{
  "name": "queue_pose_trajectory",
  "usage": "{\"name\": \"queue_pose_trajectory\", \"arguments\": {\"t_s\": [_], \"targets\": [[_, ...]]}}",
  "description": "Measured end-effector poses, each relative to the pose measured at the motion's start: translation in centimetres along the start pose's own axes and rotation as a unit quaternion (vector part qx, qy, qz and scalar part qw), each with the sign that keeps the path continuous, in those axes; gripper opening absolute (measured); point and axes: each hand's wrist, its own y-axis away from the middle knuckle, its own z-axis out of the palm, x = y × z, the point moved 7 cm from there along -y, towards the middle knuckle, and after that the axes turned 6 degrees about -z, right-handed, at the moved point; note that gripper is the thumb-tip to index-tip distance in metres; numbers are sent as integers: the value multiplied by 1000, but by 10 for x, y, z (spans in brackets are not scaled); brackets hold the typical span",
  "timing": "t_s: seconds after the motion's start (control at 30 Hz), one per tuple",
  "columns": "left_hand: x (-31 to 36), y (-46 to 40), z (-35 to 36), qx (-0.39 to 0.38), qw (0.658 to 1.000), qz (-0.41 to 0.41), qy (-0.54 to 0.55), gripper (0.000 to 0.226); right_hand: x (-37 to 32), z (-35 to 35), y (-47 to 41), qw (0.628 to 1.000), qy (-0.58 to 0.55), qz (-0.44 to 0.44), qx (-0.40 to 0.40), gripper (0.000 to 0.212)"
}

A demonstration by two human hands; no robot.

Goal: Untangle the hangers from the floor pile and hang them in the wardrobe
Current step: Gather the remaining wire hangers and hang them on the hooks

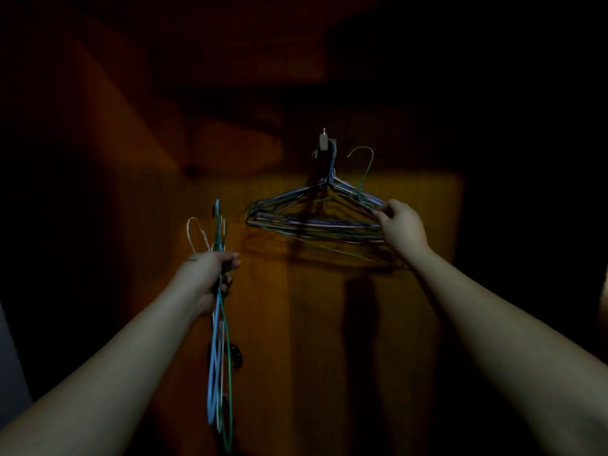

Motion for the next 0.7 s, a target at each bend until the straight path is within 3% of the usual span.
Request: {"name": "queue_pose_trajectory", "arguments": {"t_s": [0.4, 0.7], "targets": [[13, -8, 9, 44, 999, 7, 9, 20, -20, 28, -70, 997, -51, -47, -30, 19], [14, -9, 14, 47, 999, 8, 6, 11, -12, 61, -69, 996, -32, -60, -57, 15]]}}
